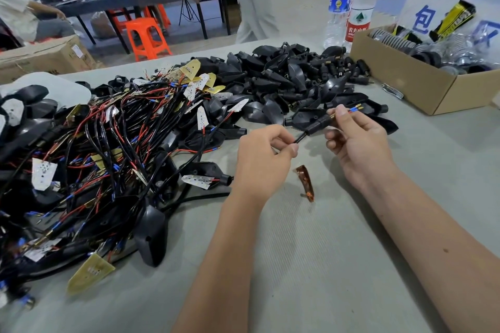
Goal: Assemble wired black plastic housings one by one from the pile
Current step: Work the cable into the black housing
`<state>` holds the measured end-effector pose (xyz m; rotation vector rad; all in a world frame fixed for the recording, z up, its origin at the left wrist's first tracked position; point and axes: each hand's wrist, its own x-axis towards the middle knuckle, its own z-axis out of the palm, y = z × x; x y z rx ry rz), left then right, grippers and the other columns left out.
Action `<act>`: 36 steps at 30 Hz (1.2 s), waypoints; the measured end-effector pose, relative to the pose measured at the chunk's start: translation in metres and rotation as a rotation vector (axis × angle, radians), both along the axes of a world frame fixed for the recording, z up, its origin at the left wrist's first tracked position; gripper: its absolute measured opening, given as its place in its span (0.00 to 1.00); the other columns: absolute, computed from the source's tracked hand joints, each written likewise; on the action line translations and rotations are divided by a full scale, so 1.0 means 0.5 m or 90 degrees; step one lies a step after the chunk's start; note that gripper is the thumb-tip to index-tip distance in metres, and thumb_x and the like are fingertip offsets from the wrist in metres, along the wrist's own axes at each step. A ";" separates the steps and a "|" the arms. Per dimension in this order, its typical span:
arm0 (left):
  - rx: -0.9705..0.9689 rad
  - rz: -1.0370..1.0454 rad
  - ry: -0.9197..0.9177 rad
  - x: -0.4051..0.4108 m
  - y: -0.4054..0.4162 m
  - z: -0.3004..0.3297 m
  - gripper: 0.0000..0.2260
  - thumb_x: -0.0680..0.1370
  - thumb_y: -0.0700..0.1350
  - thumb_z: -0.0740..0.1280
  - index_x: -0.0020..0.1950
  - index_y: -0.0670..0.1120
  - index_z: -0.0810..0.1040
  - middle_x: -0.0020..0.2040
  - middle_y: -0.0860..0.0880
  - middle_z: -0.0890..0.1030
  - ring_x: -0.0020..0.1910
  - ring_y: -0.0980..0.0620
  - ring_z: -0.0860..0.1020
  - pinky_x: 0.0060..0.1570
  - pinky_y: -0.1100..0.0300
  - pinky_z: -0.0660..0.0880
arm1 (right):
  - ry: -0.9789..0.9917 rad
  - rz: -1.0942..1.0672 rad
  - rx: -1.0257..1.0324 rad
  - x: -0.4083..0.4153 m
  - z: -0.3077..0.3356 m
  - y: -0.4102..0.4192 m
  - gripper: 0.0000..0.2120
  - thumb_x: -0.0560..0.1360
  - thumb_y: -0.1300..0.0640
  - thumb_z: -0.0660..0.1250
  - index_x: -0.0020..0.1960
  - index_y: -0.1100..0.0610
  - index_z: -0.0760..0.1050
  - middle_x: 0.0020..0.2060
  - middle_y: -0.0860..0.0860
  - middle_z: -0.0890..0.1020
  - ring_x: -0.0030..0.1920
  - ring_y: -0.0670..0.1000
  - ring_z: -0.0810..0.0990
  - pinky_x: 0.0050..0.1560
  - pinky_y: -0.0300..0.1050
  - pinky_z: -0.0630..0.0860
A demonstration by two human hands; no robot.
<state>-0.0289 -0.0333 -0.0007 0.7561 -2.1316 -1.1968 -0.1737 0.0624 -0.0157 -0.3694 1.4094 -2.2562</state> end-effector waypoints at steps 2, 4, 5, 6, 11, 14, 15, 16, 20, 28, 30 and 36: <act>-0.007 0.002 0.019 0.001 -0.001 0.002 0.08 0.76 0.39 0.73 0.41 0.52 0.83 0.38 0.51 0.84 0.40 0.47 0.82 0.45 0.45 0.81 | 0.028 -0.008 0.007 0.000 -0.002 -0.002 0.09 0.82 0.56 0.69 0.45 0.57 0.83 0.38 0.50 0.82 0.31 0.48 0.77 0.30 0.39 0.73; -0.008 -0.009 0.038 0.003 -0.001 0.006 0.08 0.76 0.39 0.73 0.42 0.52 0.83 0.38 0.52 0.84 0.42 0.46 0.82 0.47 0.45 0.81 | 0.063 -0.027 0.022 0.000 -0.005 -0.002 0.09 0.82 0.55 0.69 0.45 0.56 0.82 0.39 0.51 0.82 0.30 0.49 0.77 0.29 0.40 0.73; -0.010 -0.015 0.045 0.004 -0.001 0.008 0.08 0.76 0.39 0.72 0.42 0.52 0.83 0.38 0.53 0.83 0.42 0.46 0.82 0.47 0.46 0.81 | 0.081 -0.039 0.030 -0.001 -0.006 -0.001 0.09 0.82 0.55 0.69 0.45 0.56 0.82 0.38 0.50 0.83 0.29 0.49 0.77 0.29 0.40 0.73; -0.016 -0.019 0.048 0.004 -0.001 0.009 0.09 0.76 0.39 0.72 0.42 0.53 0.83 0.37 0.54 0.83 0.41 0.48 0.81 0.45 0.48 0.81 | 0.102 -0.053 0.040 -0.001 -0.007 0.000 0.09 0.82 0.55 0.69 0.45 0.57 0.82 0.37 0.50 0.83 0.28 0.49 0.77 0.28 0.40 0.73; -0.015 -0.008 0.076 0.003 -0.003 0.010 0.10 0.77 0.36 0.69 0.41 0.51 0.81 0.36 0.54 0.81 0.36 0.57 0.76 0.36 0.63 0.72 | 0.190 -0.102 0.081 0.003 -0.009 0.002 0.10 0.83 0.57 0.68 0.44 0.58 0.81 0.34 0.48 0.84 0.26 0.49 0.78 0.25 0.40 0.72; -0.017 -0.002 0.074 0.002 0.000 0.008 0.10 0.77 0.37 0.69 0.40 0.52 0.80 0.36 0.53 0.81 0.34 0.57 0.75 0.34 0.64 0.70 | 0.222 -0.124 0.093 0.006 -0.007 0.003 0.08 0.83 0.58 0.68 0.45 0.57 0.81 0.33 0.48 0.83 0.26 0.49 0.79 0.25 0.40 0.72; -0.020 0.001 0.078 0.001 0.001 0.008 0.10 0.78 0.38 0.69 0.40 0.52 0.80 0.36 0.54 0.81 0.33 0.57 0.74 0.33 0.65 0.69 | 0.232 -0.125 0.093 0.007 -0.006 0.003 0.08 0.83 0.58 0.68 0.45 0.56 0.80 0.33 0.49 0.83 0.26 0.49 0.80 0.25 0.40 0.72; -0.024 0.008 0.084 0.000 0.003 0.008 0.10 0.78 0.38 0.69 0.41 0.51 0.80 0.36 0.54 0.80 0.32 0.57 0.73 0.32 0.66 0.69 | 0.237 -0.118 0.086 0.008 -0.004 0.003 0.08 0.83 0.58 0.67 0.45 0.56 0.80 0.34 0.49 0.83 0.27 0.50 0.80 0.26 0.40 0.73; -0.042 0.046 0.096 -0.001 0.001 0.009 0.09 0.79 0.39 0.69 0.41 0.51 0.79 0.36 0.54 0.80 0.30 0.58 0.73 0.30 0.68 0.69 | 0.212 -0.050 0.039 0.011 -0.002 0.003 0.11 0.85 0.55 0.64 0.47 0.58 0.80 0.37 0.55 0.84 0.33 0.54 0.83 0.28 0.42 0.75; -0.040 0.053 0.106 0.002 0.003 0.013 0.08 0.78 0.38 0.69 0.42 0.49 0.80 0.37 0.53 0.81 0.36 0.57 0.78 0.33 0.68 0.71 | 0.224 -0.016 0.035 0.003 -0.004 0.004 0.07 0.82 0.62 0.68 0.53 0.67 0.80 0.42 0.65 0.82 0.35 0.51 0.83 0.34 0.40 0.78; -0.035 0.053 0.116 0.002 0.001 0.012 0.08 0.78 0.38 0.69 0.41 0.49 0.80 0.37 0.53 0.81 0.41 0.54 0.80 0.37 0.64 0.75 | 0.232 -0.007 0.034 0.002 -0.004 0.004 0.07 0.82 0.63 0.68 0.54 0.68 0.80 0.41 0.64 0.81 0.35 0.50 0.82 0.35 0.39 0.78; -0.110 0.021 0.082 0.005 -0.005 0.009 0.08 0.77 0.36 0.70 0.41 0.47 0.81 0.34 0.56 0.79 0.36 0.59 0.75 0.35 0.68 0.69 | 0.184 -0.004 0.019 0.004 -0.003 0.005 0.05 0.81 0.62 0.69 0.48 0.60 0.81 0.33 0.53 0.83 0.33 0.49 0.82 0.35 0.38 0.79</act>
